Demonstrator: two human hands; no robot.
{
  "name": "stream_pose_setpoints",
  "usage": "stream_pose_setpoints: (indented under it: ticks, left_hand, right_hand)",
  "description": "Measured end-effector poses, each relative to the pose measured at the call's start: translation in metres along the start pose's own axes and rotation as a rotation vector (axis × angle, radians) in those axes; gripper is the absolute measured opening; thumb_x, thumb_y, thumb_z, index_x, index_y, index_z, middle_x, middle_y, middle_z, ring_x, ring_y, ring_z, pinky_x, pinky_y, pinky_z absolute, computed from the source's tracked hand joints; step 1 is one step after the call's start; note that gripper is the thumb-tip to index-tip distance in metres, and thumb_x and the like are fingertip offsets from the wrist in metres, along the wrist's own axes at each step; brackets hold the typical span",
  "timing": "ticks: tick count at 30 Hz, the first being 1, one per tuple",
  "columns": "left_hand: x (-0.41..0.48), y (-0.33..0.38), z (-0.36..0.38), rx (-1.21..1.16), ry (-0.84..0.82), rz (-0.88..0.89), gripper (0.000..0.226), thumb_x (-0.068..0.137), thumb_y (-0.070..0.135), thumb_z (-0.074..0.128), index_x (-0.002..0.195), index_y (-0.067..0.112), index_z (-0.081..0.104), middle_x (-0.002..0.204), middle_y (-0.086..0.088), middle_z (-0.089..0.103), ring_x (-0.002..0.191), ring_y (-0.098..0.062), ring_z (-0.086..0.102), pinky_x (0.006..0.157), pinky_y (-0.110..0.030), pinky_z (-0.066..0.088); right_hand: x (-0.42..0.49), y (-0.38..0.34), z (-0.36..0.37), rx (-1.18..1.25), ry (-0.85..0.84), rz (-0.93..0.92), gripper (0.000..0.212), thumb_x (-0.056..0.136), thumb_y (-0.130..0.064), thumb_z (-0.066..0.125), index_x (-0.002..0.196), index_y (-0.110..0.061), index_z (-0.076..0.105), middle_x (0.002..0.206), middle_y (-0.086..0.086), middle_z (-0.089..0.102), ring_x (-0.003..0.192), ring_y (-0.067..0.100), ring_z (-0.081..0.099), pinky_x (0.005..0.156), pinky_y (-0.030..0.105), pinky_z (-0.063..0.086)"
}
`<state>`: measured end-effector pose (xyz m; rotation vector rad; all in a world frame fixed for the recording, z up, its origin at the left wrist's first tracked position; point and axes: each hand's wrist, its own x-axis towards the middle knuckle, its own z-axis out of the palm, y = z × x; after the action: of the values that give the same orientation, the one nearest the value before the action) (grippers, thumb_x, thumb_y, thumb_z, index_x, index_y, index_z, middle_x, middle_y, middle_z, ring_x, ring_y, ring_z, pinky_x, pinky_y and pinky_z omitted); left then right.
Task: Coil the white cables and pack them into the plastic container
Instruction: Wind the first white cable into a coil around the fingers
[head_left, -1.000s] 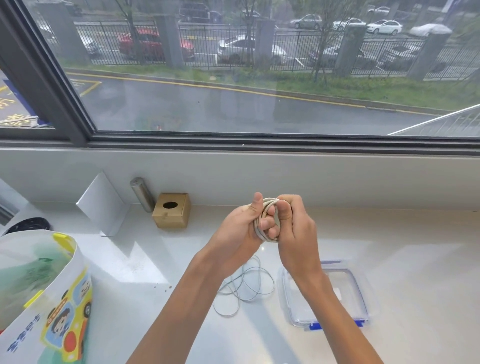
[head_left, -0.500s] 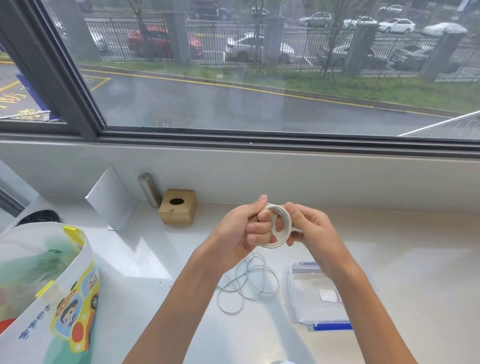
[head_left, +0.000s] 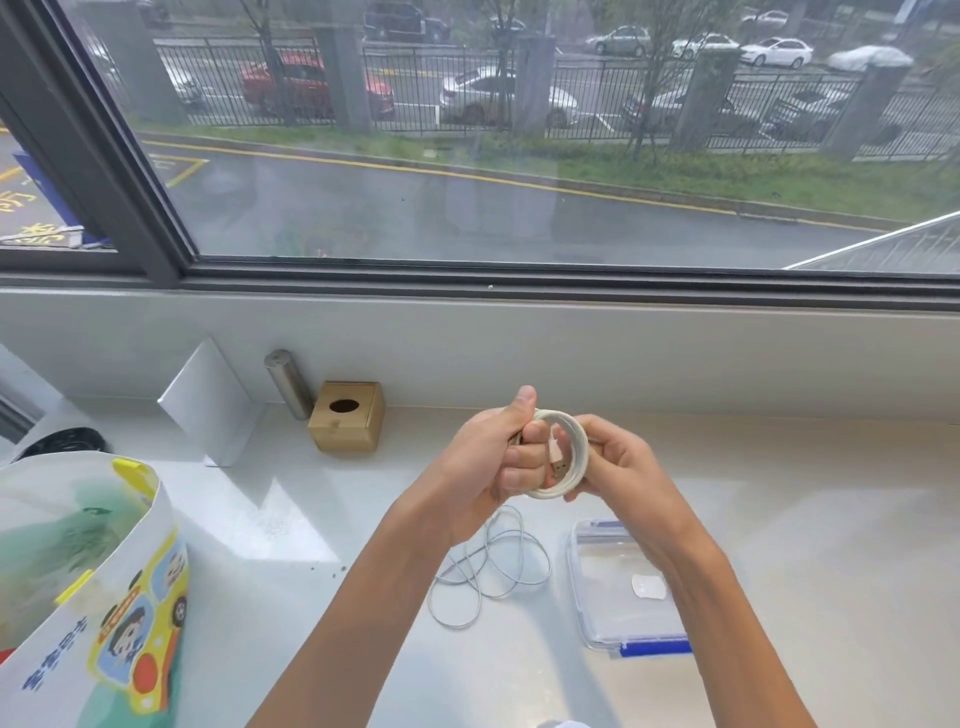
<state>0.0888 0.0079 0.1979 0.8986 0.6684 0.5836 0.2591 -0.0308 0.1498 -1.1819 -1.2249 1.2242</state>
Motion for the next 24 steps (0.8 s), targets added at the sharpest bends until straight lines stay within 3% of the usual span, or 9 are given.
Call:
stream_pose_setpoints:
  ticks: [5, 10, 14, 17, 20, 24]
  left_hand:
    - [0.000, -0.004, 0.000, 0.184, 0.175, 0.043, 0.048, 0.105, 0.042, 0.035, 0.066, 0.015, 0.042, 0.047, 0.009, 0.031, 0.040, -0.006, 0.027, 0.046, -0.016, 0.032]
    - [0.006, -0.018, 0.001, 0.326, 0.352, 0.142, 0.046, 0.105, 0.041, 0.036, 0.076, 0.007, 0.050, 0.051, 0.005, 0.030, 0.041, -0.008, 0.028, 0.044, -0.019, 0.035]
    - [0.012, -0.029, 0.005, 0.403, 0.423, 0.195, 0.048, 0.104, 0.043, 0.036, 0.090, 0.001, 0.055, 0.056, 0.007, 0.038, 0.045, -0.006, 0.037, 0.051, -0.025, 0.041]
    - [0.015, -0.031, 0.006, 0.397, 0.432, 0.233, 0.043, 0.104, 0.043, 0.036, 0.093, 0.006, 0.053, 0.052, 0.013, 0.035, 0.046, -0.005, 0.037, 0.054, -0.028, 0.041]
    - [0.017, -0.031, 0.007, 0.339, 0.428, 0.274, 0.039, 0.105, 0.042, 0.036, 0.091, 0.009, 0.053, 0.050, 0.014, 0.036, 0.044, -0.003, 0.036, 0.050, -0.023, 0.040]
    - [0.017, -0.035, 0.012, 0.238, 0.441, 0.307, 0.045, 0.106, 0.040, 0.035, 0.094, 0.002, 0.056, 0.062, 0.003, 0.057, 0.052, -0.006, 0.053, 0.048, -0.019, 0.045]
  right_hand:
    - [-0.008, 0.004, 0.005, 0.228, -0.057, 0.149, 0.027, 0.089, -0.031, 0.069, 0.107, -0.012, 0.074, 0.098, 0.008, 0.075, 0.088, 0.017, 0.067, 0.076, 0.026, 0.054]
    - [-0.011, 0.001, 0.004, 0.561, -0.173, 0.295, 0.037, 0.092, -0.010, 0.054, 0.127, 0.000, 0.065, 0.116, 0.015, 0.071, 0.103, 0.023, 0.069, 0.088, 0.028, 0.056]
    - [-0.011, -0.002, 0.007, 0.689, -0.095, 0.289, 0.051, 0.081, -0.013, 0.065, 0.130, 0.001, 0.062, 0.115, 0.019, 0.071, 0.098, 0.029, 0.071, 0.085, 0.036, 0.058]
    - [-0.013, -0.005, 0.009, 0.547, 0.041, 0.246, 0.041, 0.087, -0.015, 0.065, 0.127, -0.007, 0.065, 0.111, 0.014, 0.073, 0.096, 0.026, 0.071, 0.078, 0.031, 0.059]
    - [-0.018, -0.009, 0.015, 0.295, 0.155, 0.139, 0.028, 0.098, -0.023, 0.058, 0.123, -0.015, 0.069, 0.113, 0.008, 0.075, 0.100, 0.023, 0.072, 0.081, 0.027, 0.058]
    - [-0.028, -0.017, 0.031, 0.101, 0.187, -0.007, 0.030, 0.095, -0.038, 0.059, 0.118, -0.026, 0.073, 0.114, -0.003, 0.076, 0.106, 0.013, 0.071, 0.091, 0.022, 0.055]
